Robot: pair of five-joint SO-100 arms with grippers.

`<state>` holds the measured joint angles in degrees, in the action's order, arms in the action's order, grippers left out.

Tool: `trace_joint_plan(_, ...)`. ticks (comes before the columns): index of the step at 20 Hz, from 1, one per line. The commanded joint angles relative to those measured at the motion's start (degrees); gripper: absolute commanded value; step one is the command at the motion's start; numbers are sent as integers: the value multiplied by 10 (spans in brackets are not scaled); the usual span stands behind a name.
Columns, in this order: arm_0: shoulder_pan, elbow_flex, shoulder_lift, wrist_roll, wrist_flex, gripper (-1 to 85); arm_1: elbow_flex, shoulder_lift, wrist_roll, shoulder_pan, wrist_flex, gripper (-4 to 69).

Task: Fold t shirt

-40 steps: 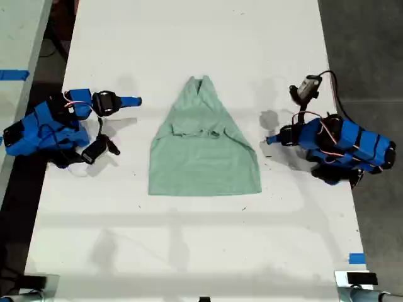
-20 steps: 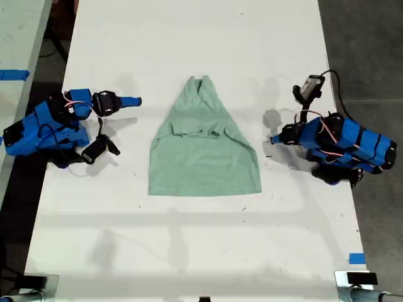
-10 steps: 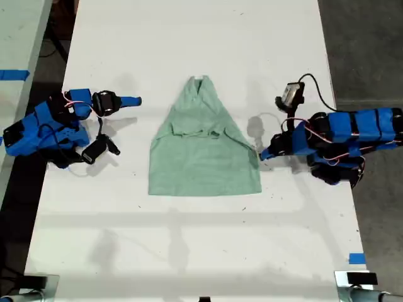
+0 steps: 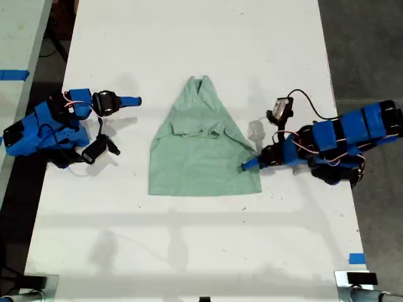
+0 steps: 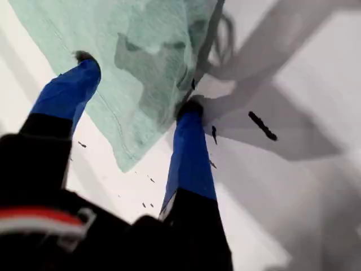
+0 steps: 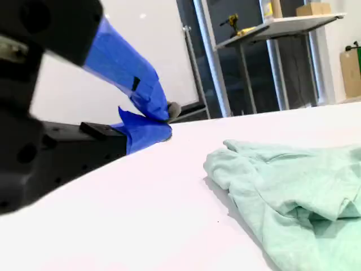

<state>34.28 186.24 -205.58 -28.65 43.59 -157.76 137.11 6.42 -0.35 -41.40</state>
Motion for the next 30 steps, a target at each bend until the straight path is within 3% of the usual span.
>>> trace_joint_plan(1,4,23,-6,12,2,-3,77,-112,6,-4,20,130)
trace_joint_plan(2,4,23,-6,12,2,-3,105,-140,5,-4,11,18)
trace_joint_plan(5,4,23,-6,12,2,-3,175,-128,21,11,-95,19)
trace_joint_plan(10,4,23,-6,11,2,-3,355,-54,109,44,-279,19)
trace_joint_plan(14,5,23,-6,12,2,-3,589,-218,155,13,-331,19)
trace_joint_plan(19,4,23,-6,12,2,-3,994,-609,212,-29,-391,19)
trace_joint_plan(20,4,23,-6,12,2,-3,1070,-673,220,-34,-410,32)
trace_joint_plan(21,4,23,-6,12,2,-3,1098,-693,223,-35,-418,114)
trace_joint_plan(22,4,23,-6,11,2,-3,1085,-673,223,-33,-425,237)
trace_joint_plan(23,4,23,-6,11,2,-3,1059,-634,218,-28,-436,289)
trace_joint_plan(27,4,23,-6,11,2,-3,948,-424,202,4,-518,316)
trace_joint_plan(30,4,23,-6,11,2,-3,700,-198,188,50,-475,254)
